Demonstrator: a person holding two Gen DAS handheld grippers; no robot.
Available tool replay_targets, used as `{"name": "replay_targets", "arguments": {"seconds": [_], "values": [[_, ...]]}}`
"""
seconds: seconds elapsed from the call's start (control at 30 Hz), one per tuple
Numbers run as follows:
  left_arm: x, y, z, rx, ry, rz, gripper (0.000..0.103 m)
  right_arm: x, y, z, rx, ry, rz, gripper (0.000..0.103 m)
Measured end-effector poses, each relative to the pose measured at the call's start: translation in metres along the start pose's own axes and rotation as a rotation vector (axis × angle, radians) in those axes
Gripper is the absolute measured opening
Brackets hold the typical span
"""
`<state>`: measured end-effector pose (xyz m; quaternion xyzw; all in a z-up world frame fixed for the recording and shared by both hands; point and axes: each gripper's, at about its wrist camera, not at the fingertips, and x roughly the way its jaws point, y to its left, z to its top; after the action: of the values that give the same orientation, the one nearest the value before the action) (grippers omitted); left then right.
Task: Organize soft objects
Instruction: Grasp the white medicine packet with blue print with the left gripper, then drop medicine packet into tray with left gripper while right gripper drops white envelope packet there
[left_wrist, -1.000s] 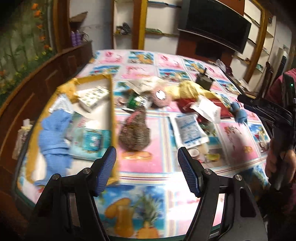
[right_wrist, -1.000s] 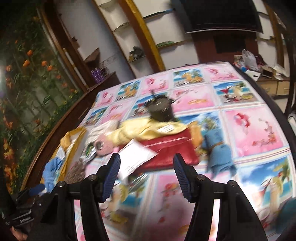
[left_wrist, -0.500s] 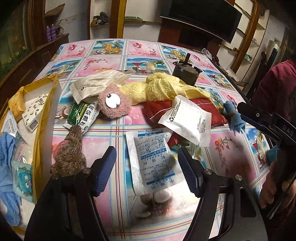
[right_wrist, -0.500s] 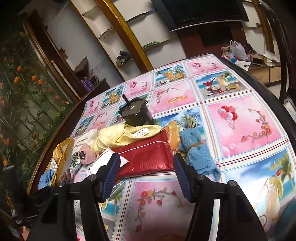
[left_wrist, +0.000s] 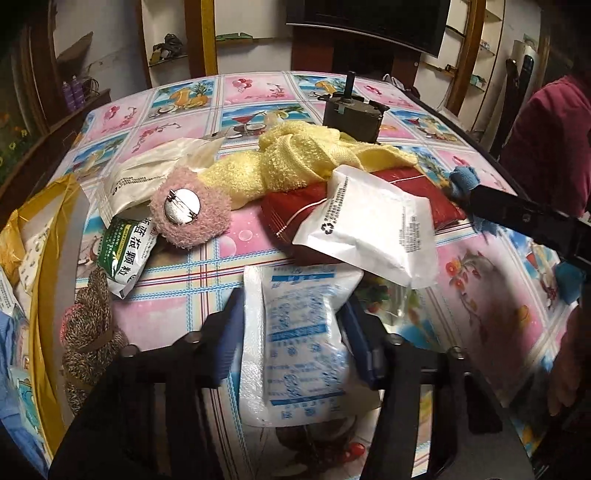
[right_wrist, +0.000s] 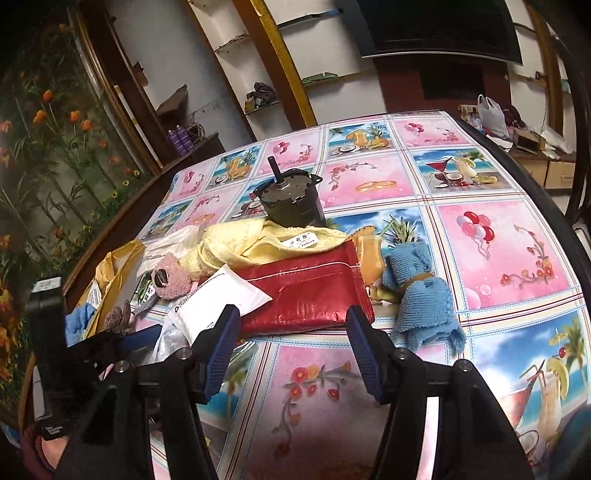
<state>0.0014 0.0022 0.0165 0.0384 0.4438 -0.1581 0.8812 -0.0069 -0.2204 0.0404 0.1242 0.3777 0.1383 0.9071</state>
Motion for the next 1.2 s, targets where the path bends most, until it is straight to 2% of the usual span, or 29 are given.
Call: {"name": "replay_targets", "arguments": {"seconds": [0.03,0.1,0.33,0.53,0.67,0.73,0.83,1.1,1.13,1.17,1.2], "values": [[-0.004,0.002,0.0,-0.012,-0.009,-0.026,0.038,0.0,0.0,0.0,-0.002,-0.001,-0.005,0.06],[-0.009,0.003,-0.001,-0.016,-0.019,-0.04,0.035,0.001,0.0,0.0,-0.005,-0.001,-0.011,0.06],[-0.036,0.01,-0.019,-0.11,-0.055,-0.187,0.035,0.004,0.0,-0.002,-0.02,0.016,-0.014,0.06],[-0.074,0.025,-0.04,-0.192,-0.105,-0.282,0.035,0.006,0.011,-0.002,-0.022,0.035,0.043,0.06],[-0.103,0.033,-0.053,-0.209,-0.159,-0.33,0.035,0.018,0.03,0.005,-0.001,0.104,0.077,0.06],[-0.116,0.037,-0.058,-0.21,-0.185,-0.348,0.035,0.031,0.042,0.011,0.004,0.165,0.071,0.06],[-0.132,0.044,-0.065,-0.209,-0.226,-0.354,0.035,0.052,0.06,0.016,0.001,0.226,0.015,0.059],[-0.16,0.092,-0.085,-0.297,-0.303,-0.353,0.035,0.077,0.1,0.019,-0.075,0.244,-0.185,0.06],[-0.163,0.099,-0.088,-0.311,-0.312,-0.342,0.035,0.078,0.105,0.017,-0.105,0.245,-0.211,0.059],[-0.165,0.104,-0.092,-0.32,-0.316,-0.335,0.035,0.077,0.109,0.014,-0.133,0.238,-0.229,0.047],[-0.168,0.112,-0.096,-0.337,-0.321,-0.327,0.035,0.075,0.112,0.012,-0.151,0.228,-0.233,0.046]]}}
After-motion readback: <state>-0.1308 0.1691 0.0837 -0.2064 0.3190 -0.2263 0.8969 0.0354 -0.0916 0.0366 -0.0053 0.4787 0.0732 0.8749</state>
